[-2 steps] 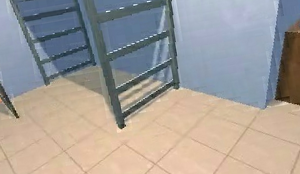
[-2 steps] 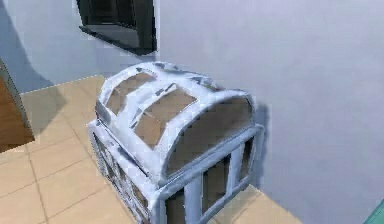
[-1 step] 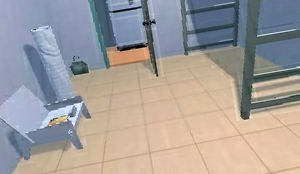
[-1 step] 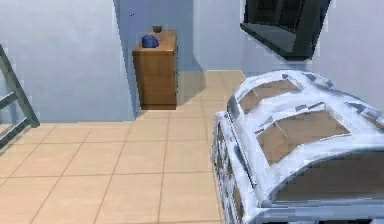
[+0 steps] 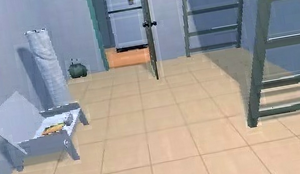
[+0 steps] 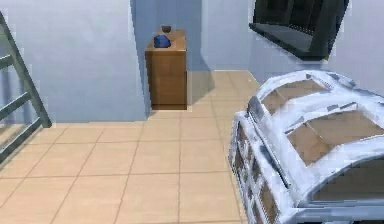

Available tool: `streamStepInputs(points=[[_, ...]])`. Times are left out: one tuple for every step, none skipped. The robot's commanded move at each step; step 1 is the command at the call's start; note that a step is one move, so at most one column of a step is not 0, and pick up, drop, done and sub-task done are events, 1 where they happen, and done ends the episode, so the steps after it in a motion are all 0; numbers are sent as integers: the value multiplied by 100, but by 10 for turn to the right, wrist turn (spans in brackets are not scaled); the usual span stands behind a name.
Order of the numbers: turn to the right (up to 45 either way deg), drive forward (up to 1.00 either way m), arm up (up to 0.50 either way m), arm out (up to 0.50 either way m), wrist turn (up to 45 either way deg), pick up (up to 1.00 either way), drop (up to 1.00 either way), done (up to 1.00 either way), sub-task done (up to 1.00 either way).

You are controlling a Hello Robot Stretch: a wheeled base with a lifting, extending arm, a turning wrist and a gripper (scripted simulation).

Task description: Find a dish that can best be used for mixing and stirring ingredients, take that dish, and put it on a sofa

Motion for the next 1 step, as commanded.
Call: streamStepInputs(points=[[450, 0, 0, 0, 0, 0, 0, 0, 0]])
